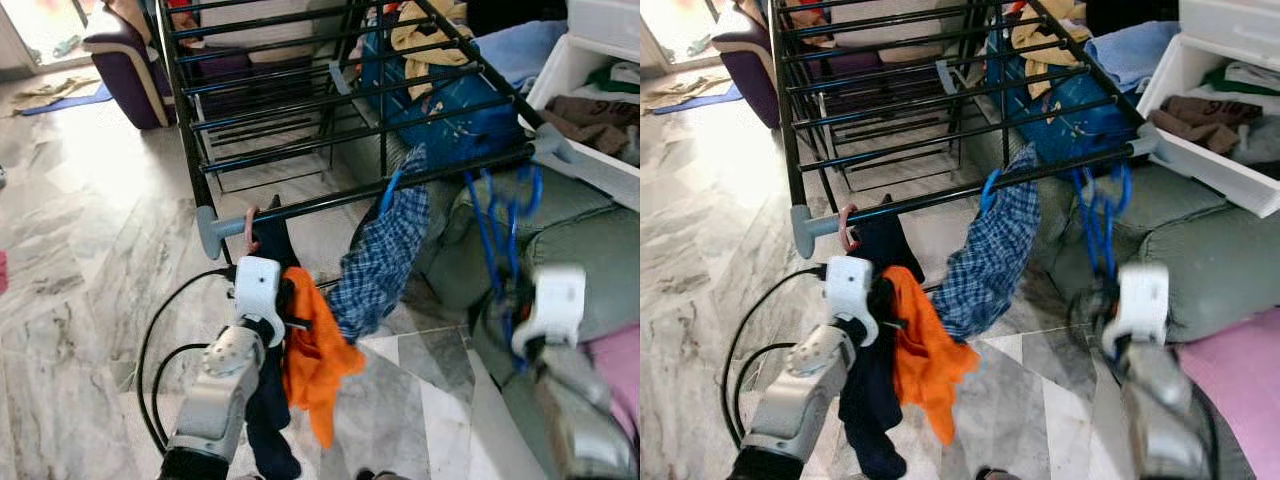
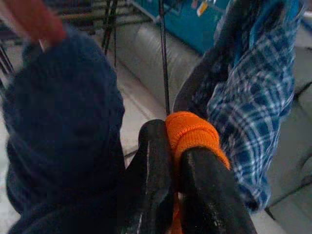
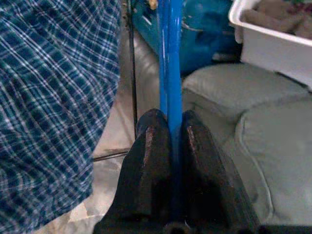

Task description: Hang hanger

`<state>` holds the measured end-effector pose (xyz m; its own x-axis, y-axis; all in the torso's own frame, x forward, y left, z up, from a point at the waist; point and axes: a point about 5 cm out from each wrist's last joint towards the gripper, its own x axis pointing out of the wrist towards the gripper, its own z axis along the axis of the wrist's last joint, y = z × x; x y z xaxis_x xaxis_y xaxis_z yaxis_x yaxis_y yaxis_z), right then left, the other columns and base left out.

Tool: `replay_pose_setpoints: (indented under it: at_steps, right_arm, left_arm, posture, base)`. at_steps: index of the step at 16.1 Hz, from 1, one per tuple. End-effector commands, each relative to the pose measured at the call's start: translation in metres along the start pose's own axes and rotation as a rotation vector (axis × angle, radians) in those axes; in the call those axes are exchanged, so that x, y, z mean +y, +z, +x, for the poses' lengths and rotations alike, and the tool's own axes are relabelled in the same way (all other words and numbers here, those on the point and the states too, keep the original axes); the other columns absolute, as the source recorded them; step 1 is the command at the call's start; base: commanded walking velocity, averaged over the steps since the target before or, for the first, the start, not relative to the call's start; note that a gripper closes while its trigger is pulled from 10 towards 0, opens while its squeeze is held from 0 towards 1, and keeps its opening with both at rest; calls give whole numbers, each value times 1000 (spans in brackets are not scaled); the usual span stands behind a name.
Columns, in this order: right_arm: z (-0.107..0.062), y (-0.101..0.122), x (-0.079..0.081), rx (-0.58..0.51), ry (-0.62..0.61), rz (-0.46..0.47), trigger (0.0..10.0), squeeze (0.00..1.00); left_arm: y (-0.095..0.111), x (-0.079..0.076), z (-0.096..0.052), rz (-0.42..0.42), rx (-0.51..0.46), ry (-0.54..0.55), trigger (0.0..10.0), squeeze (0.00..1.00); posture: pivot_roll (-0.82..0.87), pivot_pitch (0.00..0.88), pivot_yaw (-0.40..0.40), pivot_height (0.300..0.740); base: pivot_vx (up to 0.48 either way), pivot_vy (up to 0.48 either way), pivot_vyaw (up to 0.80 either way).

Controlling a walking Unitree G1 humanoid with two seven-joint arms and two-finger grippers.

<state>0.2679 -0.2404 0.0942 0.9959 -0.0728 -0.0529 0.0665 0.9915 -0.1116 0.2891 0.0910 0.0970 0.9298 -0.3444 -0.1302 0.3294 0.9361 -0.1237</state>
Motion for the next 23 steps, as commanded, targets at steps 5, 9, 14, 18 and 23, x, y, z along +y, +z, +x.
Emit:
replay_pose_setpoints:
  at_steps: [5,9,14,18,23]
  right_arm:
    - [-17,5,32,-15,15,83,10000,0]
    - [-9,11,35,-12,28,84,10000,0]
    - [-7,10,39,6,45,97,10000,0]
    - [-4,13,50,10,96,119,10000,0]
    - [-2,13,51,23,111,132,10000,0]
  left_arm:
    - [-3,3,-11,6,23,-1,10000,0]
    - [-3,0,-12,5,28,-13,10000,0]
    - [-2,-1,-10,0,32,-11,10000,0]
    - [-3,-3,-7,1,39,-15,10000,0]
    - [-1,-4,-5,0,32,-11,10000,0]
  posture:
    - [-73,61,-3,740]
    - [-70,61,-8,740]
    - [-67,76,-16,740]
    - [-73,75,-16,740]
    - [-73,72,-21,740]
  base:
    - [0,0,0]
    - [-122,0,0]
    - [-280,0,0]
    - [-322,0,0]
    - [-322,0,0]
